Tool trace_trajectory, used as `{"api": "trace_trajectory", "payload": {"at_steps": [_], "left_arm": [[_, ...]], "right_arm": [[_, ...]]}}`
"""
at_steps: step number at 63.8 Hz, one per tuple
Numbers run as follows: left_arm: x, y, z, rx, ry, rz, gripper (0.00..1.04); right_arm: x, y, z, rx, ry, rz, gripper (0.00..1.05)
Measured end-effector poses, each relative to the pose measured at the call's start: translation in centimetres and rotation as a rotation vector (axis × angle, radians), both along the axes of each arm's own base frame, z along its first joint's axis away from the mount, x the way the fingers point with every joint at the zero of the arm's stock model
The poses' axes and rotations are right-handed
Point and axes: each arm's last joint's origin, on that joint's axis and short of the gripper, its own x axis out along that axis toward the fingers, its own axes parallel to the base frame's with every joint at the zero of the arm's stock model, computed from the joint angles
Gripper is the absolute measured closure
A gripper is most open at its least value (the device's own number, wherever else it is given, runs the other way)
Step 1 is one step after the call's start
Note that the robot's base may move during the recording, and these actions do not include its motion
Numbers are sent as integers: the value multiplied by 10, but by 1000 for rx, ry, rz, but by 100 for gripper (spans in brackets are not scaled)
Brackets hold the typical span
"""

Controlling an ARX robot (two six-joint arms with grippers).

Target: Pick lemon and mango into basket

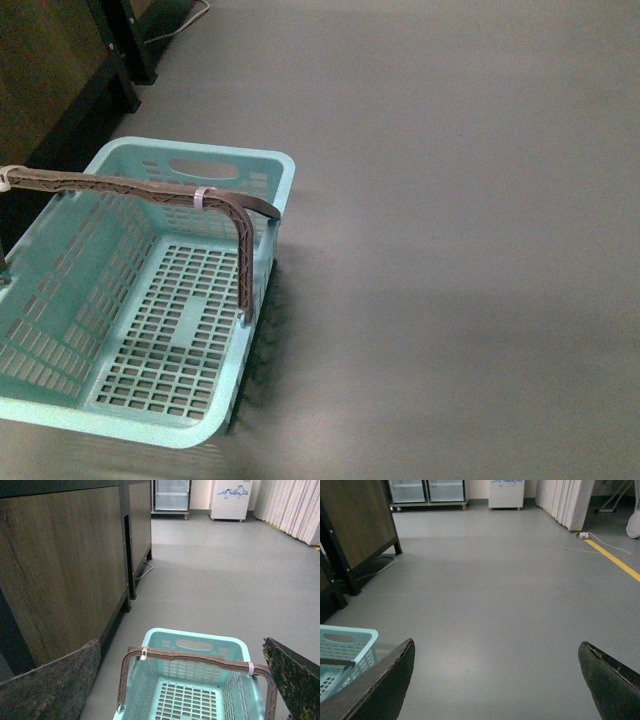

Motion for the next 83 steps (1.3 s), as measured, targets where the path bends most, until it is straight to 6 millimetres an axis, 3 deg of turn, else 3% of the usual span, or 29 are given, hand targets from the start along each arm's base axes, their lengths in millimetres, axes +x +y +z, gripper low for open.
{"api": "trace_trajectory", "payload": {"at_steps": [33,39,46,50,56,59,83], "left_arm": [[0,0,0,-6,3,6,7],[2,-4,-1,-162,311,279,7],[11,-12,-2,-354,374,434,7],[22,-16,1,-508,352,447,7],[59,-17,-1,-840,393,433,7],[73,-18,-6,-924,419,439,7],[178,-40,-48,-1077,569,427,7]], "right_arm": [[0,0,0,0,0,0,9],[0,0,0,0,0,0,9],[0,0,0,0,0,1,9],[0,0,0,0,0,1,9],[0,0,0,0,0,1,9],[0,0,0,0,0,1,9],[0,0,0,0,0,1,9]]}}
